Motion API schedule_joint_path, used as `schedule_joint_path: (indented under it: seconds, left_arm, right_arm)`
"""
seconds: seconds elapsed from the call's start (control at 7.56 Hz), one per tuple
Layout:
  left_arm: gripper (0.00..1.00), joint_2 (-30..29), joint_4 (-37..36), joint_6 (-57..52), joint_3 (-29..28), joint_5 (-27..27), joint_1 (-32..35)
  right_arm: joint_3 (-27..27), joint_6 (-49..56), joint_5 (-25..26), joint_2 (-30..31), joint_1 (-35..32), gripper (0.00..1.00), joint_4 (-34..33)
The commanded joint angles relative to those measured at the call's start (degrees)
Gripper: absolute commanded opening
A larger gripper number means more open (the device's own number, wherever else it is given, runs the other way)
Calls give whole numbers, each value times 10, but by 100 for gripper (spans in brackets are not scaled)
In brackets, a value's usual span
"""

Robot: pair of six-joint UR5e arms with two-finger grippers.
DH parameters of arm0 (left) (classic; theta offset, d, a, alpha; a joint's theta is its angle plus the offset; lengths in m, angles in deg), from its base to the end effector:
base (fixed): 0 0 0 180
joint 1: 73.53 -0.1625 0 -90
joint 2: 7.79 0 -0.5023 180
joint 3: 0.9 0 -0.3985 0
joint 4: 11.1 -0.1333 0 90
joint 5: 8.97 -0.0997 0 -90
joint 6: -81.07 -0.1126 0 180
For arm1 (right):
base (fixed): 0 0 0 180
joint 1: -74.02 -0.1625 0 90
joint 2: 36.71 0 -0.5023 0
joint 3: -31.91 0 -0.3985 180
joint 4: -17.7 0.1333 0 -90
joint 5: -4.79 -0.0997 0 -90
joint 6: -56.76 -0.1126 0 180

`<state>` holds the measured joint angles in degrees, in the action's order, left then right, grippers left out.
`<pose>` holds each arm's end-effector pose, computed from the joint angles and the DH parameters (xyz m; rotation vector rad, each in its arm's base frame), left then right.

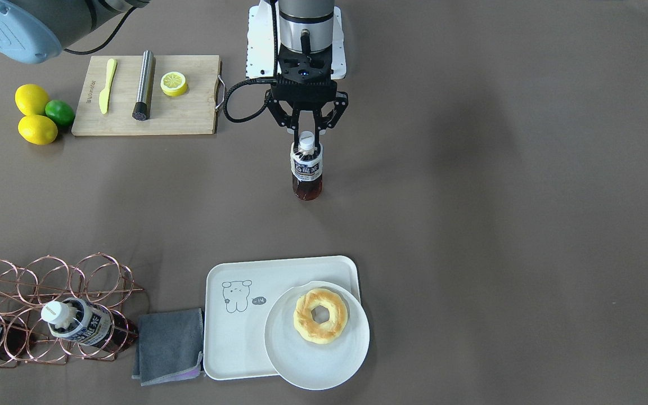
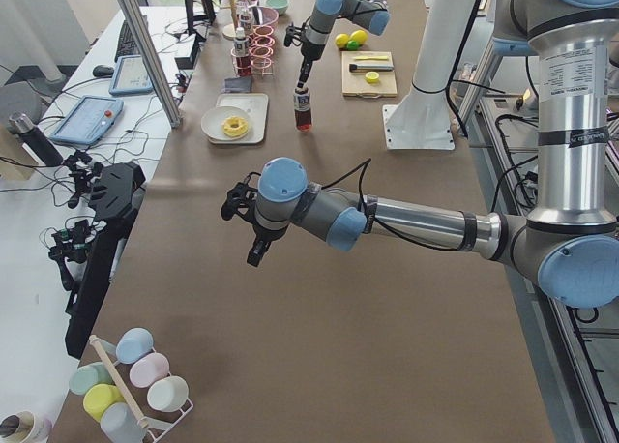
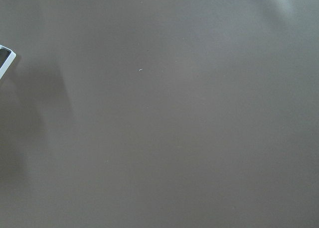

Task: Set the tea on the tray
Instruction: 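Carry the bottle with the right gripper and set it on the table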

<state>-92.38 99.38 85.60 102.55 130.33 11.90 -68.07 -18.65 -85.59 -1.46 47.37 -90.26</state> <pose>-0.0103 -0.4722 0.6237 0.3982 0.8765 0.2147 -0.5936 -0.4462 0.0965 0.2821 -0.7675 0.1959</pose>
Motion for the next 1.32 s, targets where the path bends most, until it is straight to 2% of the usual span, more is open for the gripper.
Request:
schedule_joint_path:
  seconds: [0.0, 0.26, 0.4, 0.53, 0.66, 1.06, 1.19]
  left_arm:
    - [99, 0, 0, 0, 0, 0, -1]
    - [99, 0, 0, 0, -1, 0, -5]
    - [99, 0, 0, 0, 0, 0, -5]
    - [99, 0, 0, 0, -1, 0, -5]
    - [99, 0, 1, 0, 0, 0, -5]
    - [99, -9, -3, 13, 4, 0, -5]
    - [99, -32, -2, 61, 11, 0, -14]
  right_arm:
    - [1, 0, 0, 2, 1, 0, 5]
    - [1, 3, -1, 3, 1, 0, 5]
    - [0, 5, -1, 7, 1, 7, 13]
    - [0, 2, 0, 21, 2, 84, 34]
    - [0, 3, 0, 25, 2, 99, 37]
    - [-8, 10, -8, 20, -18, 100, 38]
    - [-9, 29, -38, 22, -46, 100, 37]
